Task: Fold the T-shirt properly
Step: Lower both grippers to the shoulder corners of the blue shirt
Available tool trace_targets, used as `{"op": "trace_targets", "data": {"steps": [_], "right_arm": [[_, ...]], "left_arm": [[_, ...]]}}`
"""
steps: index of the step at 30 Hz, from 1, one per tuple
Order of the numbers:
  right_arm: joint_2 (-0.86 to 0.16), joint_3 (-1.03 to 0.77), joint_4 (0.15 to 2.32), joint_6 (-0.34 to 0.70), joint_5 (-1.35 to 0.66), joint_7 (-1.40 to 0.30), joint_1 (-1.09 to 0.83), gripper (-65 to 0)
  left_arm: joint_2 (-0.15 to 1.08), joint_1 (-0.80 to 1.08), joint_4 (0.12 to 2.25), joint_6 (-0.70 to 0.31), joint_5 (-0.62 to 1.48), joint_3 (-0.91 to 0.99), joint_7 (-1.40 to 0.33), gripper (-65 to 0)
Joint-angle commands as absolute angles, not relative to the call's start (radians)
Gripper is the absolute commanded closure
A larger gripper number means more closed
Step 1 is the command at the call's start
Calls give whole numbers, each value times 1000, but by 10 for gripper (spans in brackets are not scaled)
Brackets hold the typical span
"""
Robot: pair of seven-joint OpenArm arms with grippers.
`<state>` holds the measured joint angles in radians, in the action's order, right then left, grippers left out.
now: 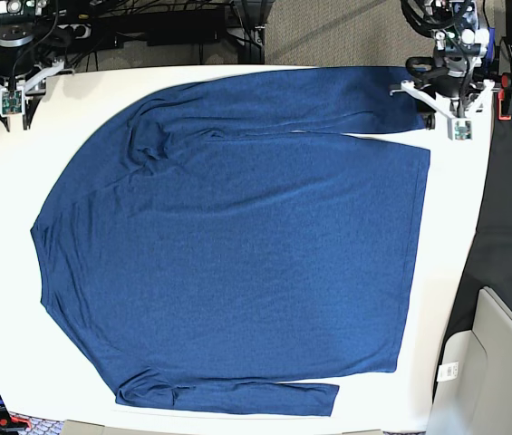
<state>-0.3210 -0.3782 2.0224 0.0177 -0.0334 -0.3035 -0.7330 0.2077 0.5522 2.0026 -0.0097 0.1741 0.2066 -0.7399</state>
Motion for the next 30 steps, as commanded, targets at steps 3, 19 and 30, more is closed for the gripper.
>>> {"op": "trace_targets", "data": {"steps": [3,19,30], "right_arm": [[-334,-384,2040,8,-35,-335,-713,-177],[-323,-386,2040,130,-36,-456,-625,-177],[-323,-384,2040,130,-36,-458,-607,-178]], "left_arm": [[216,535,1977,-12,239,243,-737,-293],[223,542,1830,-18,407,246,-739,-334],[216,573,1824,-159,432,246,-739,-330]]}}
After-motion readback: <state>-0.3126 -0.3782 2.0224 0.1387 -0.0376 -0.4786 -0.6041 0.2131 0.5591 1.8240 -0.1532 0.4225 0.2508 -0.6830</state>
